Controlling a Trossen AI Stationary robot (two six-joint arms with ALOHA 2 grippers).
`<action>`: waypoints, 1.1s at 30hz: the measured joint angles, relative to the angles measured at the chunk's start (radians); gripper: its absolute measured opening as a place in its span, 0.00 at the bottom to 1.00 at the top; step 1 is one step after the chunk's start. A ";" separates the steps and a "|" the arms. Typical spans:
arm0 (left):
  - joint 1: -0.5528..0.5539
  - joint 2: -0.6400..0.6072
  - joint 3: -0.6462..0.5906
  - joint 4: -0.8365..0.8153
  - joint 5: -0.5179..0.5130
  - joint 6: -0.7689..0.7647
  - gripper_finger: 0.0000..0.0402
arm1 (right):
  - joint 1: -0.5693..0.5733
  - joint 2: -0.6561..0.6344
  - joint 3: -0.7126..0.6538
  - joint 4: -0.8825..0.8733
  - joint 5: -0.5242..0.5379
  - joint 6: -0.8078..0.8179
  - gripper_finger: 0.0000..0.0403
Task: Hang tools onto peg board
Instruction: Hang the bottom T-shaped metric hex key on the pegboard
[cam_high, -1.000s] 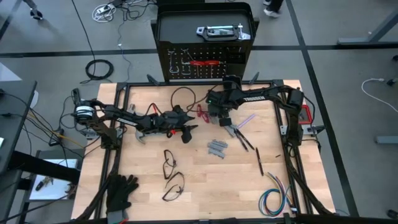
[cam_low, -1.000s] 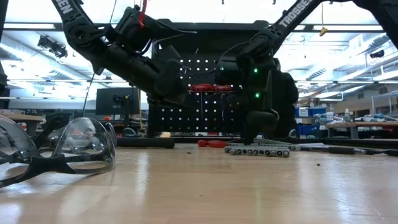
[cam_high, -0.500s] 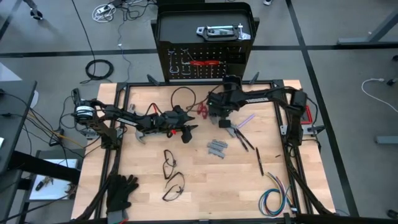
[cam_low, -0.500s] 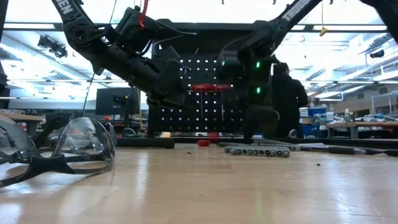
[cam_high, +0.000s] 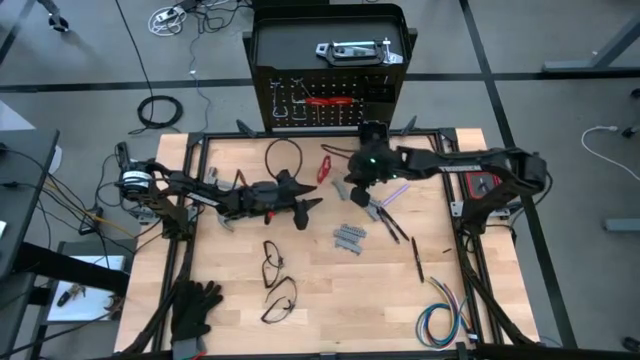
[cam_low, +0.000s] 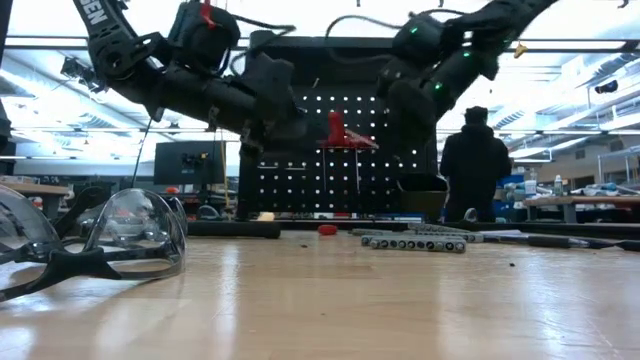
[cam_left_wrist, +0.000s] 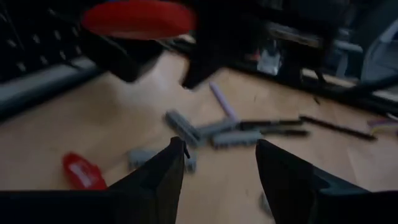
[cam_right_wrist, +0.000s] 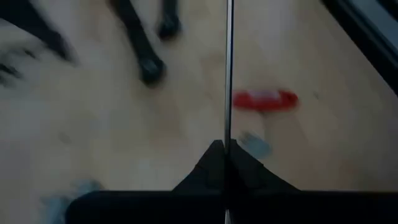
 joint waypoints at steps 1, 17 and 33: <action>0.000 0.000 0.000 0.016 -0.003 0.008 0.49 | 0.017 -0.014 -0.028 0.066 -0.015 0.026 0.01; 0.001 0.050 0.049 0.321 -0.049 0.053 0.49 | 0.144 -0.024 -0.163 0.598 0.037 0.135 0.01; -0.001 0.200 0.127 0.603 -0.039 0.151 0.04 | 0.159 -0.024 -0.163 0.648 0.074 0.121 0.01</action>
